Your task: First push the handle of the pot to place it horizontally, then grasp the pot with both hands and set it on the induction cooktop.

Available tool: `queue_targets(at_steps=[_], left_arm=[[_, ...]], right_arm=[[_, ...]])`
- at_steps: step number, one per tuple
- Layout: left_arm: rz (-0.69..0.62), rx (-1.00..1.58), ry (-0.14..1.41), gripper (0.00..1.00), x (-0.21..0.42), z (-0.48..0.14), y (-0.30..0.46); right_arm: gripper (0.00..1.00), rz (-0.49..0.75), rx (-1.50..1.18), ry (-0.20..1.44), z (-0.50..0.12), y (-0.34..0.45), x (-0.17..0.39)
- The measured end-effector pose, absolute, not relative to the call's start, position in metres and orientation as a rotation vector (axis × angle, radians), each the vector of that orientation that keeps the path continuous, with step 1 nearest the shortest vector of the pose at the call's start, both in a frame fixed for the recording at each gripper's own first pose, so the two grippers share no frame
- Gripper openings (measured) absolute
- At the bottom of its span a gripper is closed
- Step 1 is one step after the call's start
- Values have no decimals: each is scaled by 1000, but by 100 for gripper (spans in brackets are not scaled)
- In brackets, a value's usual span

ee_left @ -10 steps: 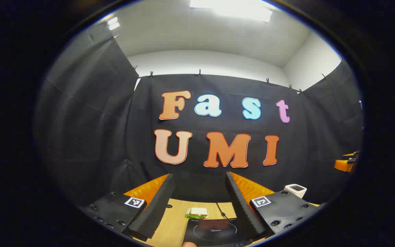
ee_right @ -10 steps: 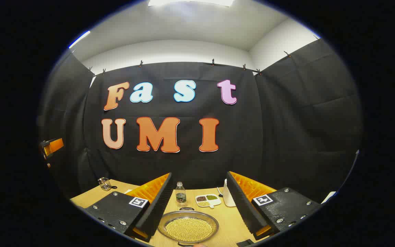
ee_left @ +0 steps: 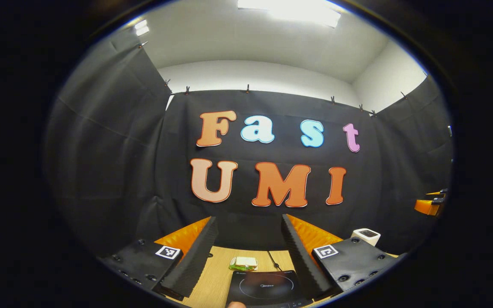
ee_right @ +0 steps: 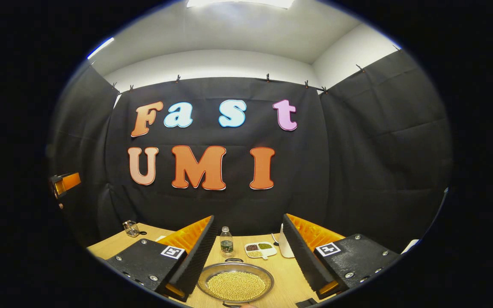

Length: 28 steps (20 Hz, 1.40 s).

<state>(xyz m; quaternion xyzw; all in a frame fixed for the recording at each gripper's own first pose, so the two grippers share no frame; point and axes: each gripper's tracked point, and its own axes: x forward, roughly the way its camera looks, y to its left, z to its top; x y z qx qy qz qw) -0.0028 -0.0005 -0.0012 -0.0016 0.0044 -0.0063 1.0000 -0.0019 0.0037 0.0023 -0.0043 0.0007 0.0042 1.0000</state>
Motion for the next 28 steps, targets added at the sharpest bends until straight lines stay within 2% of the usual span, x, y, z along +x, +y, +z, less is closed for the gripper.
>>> queue_targets(at_steps=[1,6,7,8,12,13,14,15,16,18,20,21,22,23,24,28], left_arm=[[-12,-1,7,97,-3,0,0],[7,7,-5,97,-7,3,6],[7,9,-4,97,-8,3,6],[5,11,-2,97,-9,3,5],[-11,6,-2,98,-10,4,0],[-13,6,-3,98,-11,5,-1],[-15,4,-2,98,-11,5,-2],[-20,2,1,97,-11,4,-3],[-26,-2,5,97,-11,2,-5],[-29,-7,13,97,-11,0,-5],[-23,-7,17,96,-9,-1,-2],[-19,-7,17,96,-8,-1,-1],[-17,-7,15,98,-9,0,0],[-16,-8,14,98,-10,0,0],[-17,-9,13,97,-10,0,-1],[-23,-8,14,96,-11,0,-1]], right_arm=[[96,10,-8,2,3,4,-2],[96,18,-14,6,2,5,-3],[100,18,-15,6,2,6,-3],[96,18,-15,6,1,7,-3],[95,44,-11,10,-1,9,-5],[100,52,-14,8,-2,11,-6],[91,57,-18,8,-1,14,-7],[95,60,-23,3,-1,15,-7],[85,56,-25,-3,0,14,-8],[79,49,-25,-9,0,12,-8],[58,71,-20,-1,-5,19,-9],[57,81,-18,10,-9,22,-10],[40,83,-17,18,-12,23,-9],[37,80,-21,26,-15,22,-10],[25,78,-27,32,-19,22,-9],[1,102,7,68,-37,32,-11]])
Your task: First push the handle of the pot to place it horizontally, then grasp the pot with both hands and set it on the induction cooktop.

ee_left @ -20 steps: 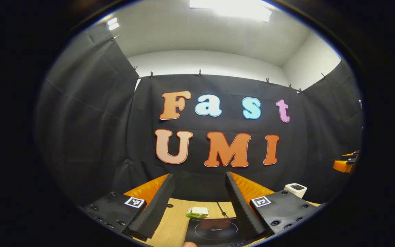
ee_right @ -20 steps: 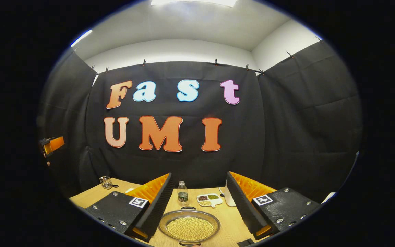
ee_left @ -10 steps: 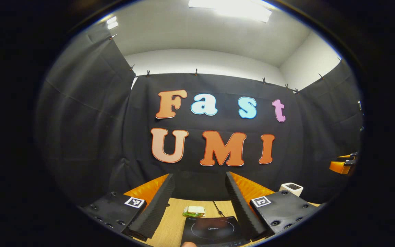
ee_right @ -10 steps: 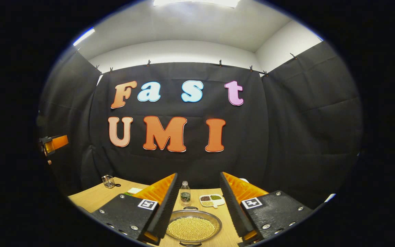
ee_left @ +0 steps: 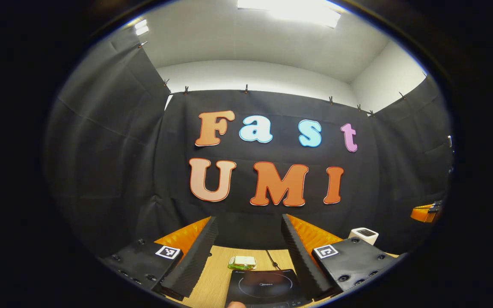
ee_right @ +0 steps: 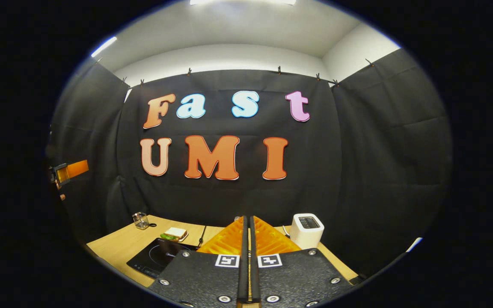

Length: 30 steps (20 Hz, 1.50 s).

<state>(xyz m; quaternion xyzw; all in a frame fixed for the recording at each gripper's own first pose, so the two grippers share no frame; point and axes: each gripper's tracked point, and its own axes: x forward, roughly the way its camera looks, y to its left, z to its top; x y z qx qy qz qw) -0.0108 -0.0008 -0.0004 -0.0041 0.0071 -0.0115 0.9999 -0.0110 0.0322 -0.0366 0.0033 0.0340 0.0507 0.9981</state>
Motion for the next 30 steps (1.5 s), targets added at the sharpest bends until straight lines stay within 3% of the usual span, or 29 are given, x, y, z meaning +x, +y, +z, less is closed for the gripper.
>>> queue_targets(at_steps=[6,21,30], left_arm=[[-18,-14,23,96,-8,-5,2],[14,1,44,98,-10,-13,10],[18,15,48,98,-12,-14,7]], right_arm=[[0,114,-31,144,-78,43,-12],[0,221,-60,547,-263,82,-50],[0,236,-66,732,-339,88,-73]])
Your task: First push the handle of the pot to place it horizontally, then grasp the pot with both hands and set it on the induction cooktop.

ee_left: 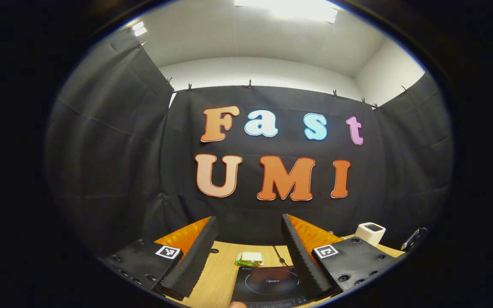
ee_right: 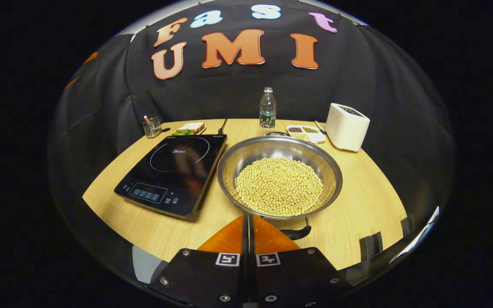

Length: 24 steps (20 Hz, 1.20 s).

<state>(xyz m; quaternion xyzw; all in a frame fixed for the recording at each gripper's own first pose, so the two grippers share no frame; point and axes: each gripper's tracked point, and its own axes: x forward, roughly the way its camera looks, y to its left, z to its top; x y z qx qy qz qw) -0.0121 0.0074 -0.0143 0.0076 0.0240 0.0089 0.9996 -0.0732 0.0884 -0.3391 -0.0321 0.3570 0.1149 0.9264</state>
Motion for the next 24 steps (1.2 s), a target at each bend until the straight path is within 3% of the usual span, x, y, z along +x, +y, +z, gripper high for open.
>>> queue_targets(at_steps=[11,24], left_arm=[[14,30,64,98,-11,-22,3],[19,7,79,98,2,-32,7]], right_arm=[[0,225,-22,829,-376,88,-71],[0,41,19,836,-381,11,-46]])
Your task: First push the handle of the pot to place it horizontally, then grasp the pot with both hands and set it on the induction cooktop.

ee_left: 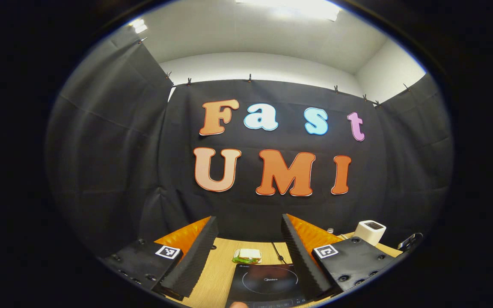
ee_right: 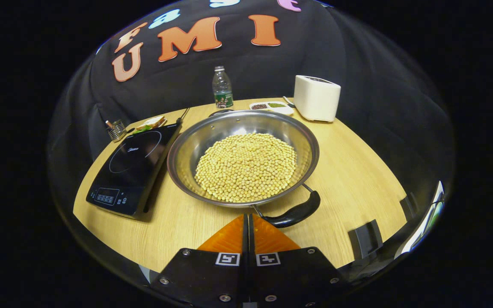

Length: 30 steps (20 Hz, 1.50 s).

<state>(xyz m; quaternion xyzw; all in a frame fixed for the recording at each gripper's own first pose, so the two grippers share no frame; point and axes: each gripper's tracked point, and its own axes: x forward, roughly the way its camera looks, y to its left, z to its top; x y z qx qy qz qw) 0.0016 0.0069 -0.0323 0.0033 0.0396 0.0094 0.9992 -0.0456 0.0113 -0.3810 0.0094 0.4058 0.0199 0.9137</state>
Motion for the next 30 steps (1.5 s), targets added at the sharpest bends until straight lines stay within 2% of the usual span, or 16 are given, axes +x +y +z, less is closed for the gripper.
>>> queue_targets(at_steps=[24,30], left_arm=[[12,18,129,98,39,-64,-12],[-9,-1,155,98,58,-83,-27]], right_arm=[[0,-194,117,839,-402,-96,48],[0,-214,155,856,-408,-108,78]])
